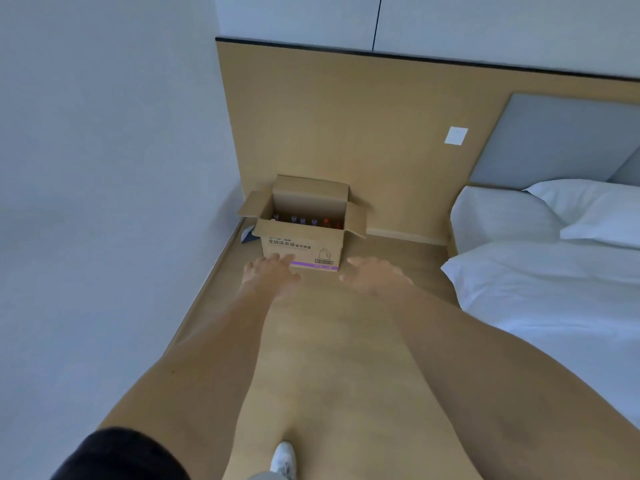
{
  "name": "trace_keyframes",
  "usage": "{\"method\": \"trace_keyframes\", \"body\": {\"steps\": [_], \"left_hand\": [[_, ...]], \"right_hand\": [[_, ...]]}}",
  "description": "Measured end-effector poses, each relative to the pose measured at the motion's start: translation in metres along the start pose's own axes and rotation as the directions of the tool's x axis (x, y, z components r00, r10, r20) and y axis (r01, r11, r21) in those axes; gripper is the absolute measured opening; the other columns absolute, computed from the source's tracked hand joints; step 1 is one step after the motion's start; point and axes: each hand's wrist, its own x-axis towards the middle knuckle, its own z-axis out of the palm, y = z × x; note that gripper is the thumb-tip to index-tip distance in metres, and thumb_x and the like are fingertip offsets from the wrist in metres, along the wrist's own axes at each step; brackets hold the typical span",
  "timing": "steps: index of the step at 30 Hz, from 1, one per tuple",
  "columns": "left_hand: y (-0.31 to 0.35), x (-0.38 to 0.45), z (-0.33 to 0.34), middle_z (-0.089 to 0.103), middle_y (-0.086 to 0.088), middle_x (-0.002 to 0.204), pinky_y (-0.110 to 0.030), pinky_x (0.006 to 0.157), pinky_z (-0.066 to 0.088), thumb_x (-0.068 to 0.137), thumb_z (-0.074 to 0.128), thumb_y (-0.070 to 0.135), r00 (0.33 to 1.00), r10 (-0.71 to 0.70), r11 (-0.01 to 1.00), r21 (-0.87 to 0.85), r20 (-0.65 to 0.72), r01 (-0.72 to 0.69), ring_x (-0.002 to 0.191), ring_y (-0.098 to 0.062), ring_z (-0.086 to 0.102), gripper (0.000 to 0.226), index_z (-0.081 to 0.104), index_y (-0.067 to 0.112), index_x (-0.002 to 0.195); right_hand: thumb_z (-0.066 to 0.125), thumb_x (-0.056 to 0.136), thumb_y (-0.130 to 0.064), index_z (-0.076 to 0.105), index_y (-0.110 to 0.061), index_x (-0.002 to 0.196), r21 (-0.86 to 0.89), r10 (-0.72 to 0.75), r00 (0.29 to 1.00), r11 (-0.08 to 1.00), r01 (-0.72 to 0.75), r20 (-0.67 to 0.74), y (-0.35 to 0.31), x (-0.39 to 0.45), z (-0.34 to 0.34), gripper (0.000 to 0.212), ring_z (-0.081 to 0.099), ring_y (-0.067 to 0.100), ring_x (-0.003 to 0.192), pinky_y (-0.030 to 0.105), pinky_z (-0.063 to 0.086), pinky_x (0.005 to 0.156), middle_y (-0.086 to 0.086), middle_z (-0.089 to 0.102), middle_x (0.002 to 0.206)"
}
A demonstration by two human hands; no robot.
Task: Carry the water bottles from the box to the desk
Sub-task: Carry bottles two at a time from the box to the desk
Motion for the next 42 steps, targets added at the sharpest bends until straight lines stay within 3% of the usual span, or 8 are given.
{"method": "trace_keyframes", "body": {"steps": [9, 16, 21, 26, 33, 42], "left_hand": [[-0.021, 0.166, -0.063, 0.049, -0.006, 0.143, -0.048, 0.107, 0.036, 0.096, 0.045, 0.042, 0.994, 0.104, 0.995, 0.009, -0.016, -0.104, 0.130, -0.030, 0.046, 0.054, 0.039, 0.025, 0.147], [-0.035, 0.277, -0.083, 0.042, -0.003, 0.151, -0.048, 0.111, 0.033, 0.096, 0.045, 0.042, 0.995, 0.099, 0.995, -0.002, -0.010, -0.099, 0.137, -0.031, 0.041, 0.059, 0.034, 0.030, 0.153], [-0.044, 0.378, -0.101, 0.046, 0.000, 0.146, -0.045, 0.107, 0.035, 0.097, 0.046, 0.045, 0.996, 0.081, 0.997, -0.003, -0.023, -0.082, 0.134, -0.029, 0.043, 0.058, 0.035, 0.032, 0.153], [-0.048, 0.473, -0.120, 0.042, -0.001, 0.152, -0.045, 0.109, 0.033, 0.098, 0.047, 0.048, 0.999, 0.039, 0.999, -0.033, -0.006, -0.039, 0.136, -0.030, 0.043, 0.061, 0.032, 0.033, 0.155], [-0.067, 0.560, -0.141, 0.043, -0.004, 0.151, -0.048, 0.107, 0.035, 0.098, 0.044, 0.047, 1.000, 0.003, 0.998, -0.056, 0.020, -0.002, 0.133, -0.031, 0.045, 0.057, 0.034, 0.031, 0.152], [-0.105, 0.688, -0.152, 0.047, -0.006, 0.146, -0.048, 0.103, 0.038, 0.098, 0.044, 0.046, 0.998, 0.016, 0.999, -0.049, 0.063, -0.013, 0.131, -0.031, 0.046, 0.054, 0.035, 0.032, 0.150]], "right_hand": [[0.042, 0.099, -0.054, 0.037, -0.027, 0.150, -0.013, 0.069, 0.998, 0.997, -0.069, -0.011, -0.039, 0.136, -0.071, 0.058, 0.043, 0.034, 0.135, 0.048, 0.035, 0.108, 0.010, 0.043, 0.150], [0.041, 0.097, -0.049, 0.038, -0.028, 0.149, 0.029, 0.083, 0.997, 0.996, -0.083, 0.001, -0.049, 0.246, -0.096, 0.056, 0.044, 0.035, 0.132, 0.047, 0.037, 0.103, 0.009, 0.045, 0.148], [0.039, 0.096, -0.056, 0.029, -0.032, 0.153, 0.059, 0.039, 0.999, 0.998, -0.039, 0.001, -0.048, 0.351, -0.115, 0.062, 0.043, 0.034, 0.134, 0.047, 0.037, 0.105, 0.009, 0.042, 0.149], [0.039, 0.098, -0.056, 0.034, -0.030, 0.150, 0.069, 0.011, 1.000, 0.998, -0.013, 0.024, -0.052, 0.454, -0.147, 0.059, 0.046, 0.034, 0.130, 0.045, 0.041, 0.099, 0.009, 0.046, 0.145], [0.036, 0.100, -0.055, 0.033, -0.027, 0.151, 0.023, -0.032, 0.997, 0.999, 0.030, 0.075, -0.067, 0.551, -0.185, 0.058, 0.045, 0.034, 0.131, 0.046, 0.041, 0.103, 0.010, 0.044, 0.147], [0.040, 0.098, -0.059, 0.027, -0.033, 0.156, 0.066, 0.013, 0.993, 0.998, -0.020, 0.114, -0.087, 0.668, -0.205, 0.064, 0.040, 0.033, 0.138, 0.048, 0.036, 0.110, 0.008, 0.040, 0.155]]}}
